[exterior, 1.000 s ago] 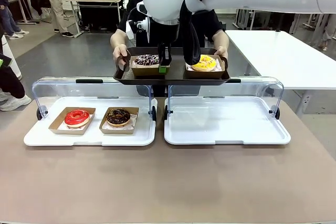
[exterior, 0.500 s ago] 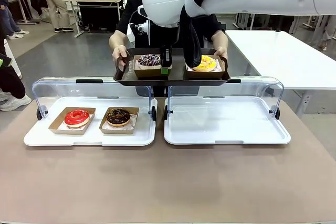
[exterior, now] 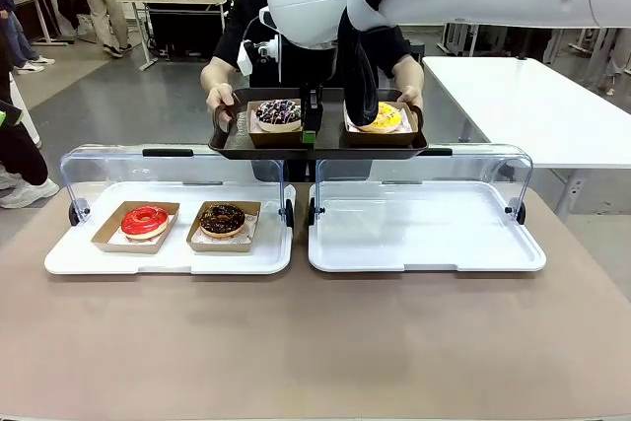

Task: Provide the desired donut to the person.
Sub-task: Place the picked Paper togo box onto the Handle tray extended by the person.

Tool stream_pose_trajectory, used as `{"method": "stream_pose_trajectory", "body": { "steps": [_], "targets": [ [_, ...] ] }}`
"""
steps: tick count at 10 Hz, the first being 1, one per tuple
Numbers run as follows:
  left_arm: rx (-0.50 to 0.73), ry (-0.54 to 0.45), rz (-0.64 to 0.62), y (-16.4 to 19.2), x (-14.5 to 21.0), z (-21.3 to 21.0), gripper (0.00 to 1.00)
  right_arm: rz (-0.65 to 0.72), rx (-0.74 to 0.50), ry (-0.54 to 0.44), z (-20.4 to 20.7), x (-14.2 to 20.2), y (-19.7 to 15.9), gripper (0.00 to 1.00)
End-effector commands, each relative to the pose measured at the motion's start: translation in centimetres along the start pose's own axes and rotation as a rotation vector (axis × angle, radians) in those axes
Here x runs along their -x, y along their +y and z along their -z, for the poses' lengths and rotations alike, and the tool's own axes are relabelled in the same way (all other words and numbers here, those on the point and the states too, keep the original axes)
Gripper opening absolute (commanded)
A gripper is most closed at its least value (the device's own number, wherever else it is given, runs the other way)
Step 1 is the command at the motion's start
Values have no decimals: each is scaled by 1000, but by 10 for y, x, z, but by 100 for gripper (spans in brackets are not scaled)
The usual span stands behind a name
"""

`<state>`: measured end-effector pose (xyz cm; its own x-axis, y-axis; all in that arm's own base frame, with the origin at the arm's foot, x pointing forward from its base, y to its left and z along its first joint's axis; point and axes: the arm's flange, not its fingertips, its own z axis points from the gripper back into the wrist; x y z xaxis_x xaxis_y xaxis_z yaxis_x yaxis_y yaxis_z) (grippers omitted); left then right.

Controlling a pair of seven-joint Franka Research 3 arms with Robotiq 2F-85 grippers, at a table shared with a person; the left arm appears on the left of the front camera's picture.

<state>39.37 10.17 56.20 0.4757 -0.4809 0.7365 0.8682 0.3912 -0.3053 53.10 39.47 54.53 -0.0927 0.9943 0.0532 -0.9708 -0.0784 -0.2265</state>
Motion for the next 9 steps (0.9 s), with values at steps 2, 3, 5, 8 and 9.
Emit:
{"method": "stream_pose_trajectory", "body": {
  "steps": [2, 3, 5, 8, 9],
  "targets": [
    [4, -16, -14, -1, -2, -1, 100, 19, 23, 2, -2, 2, 1, 100],
    [4, -16, -14, -1, -2, -1, 100, 18, 19, 1, -2, 3, 2, 100],
    [4, -16, -14, -1, -2, -1, 100, 17, 16, -3, -2, 3, 0, 100],
    [4, -16, -14, -1, -2, -1, 100, 27, 3, -3, -12, 3, 3, 100],
    [4, -16, -14, -1, -2, -1, 100, 15, -49, 16, -24, 6, 10, 100]
  ]
}}
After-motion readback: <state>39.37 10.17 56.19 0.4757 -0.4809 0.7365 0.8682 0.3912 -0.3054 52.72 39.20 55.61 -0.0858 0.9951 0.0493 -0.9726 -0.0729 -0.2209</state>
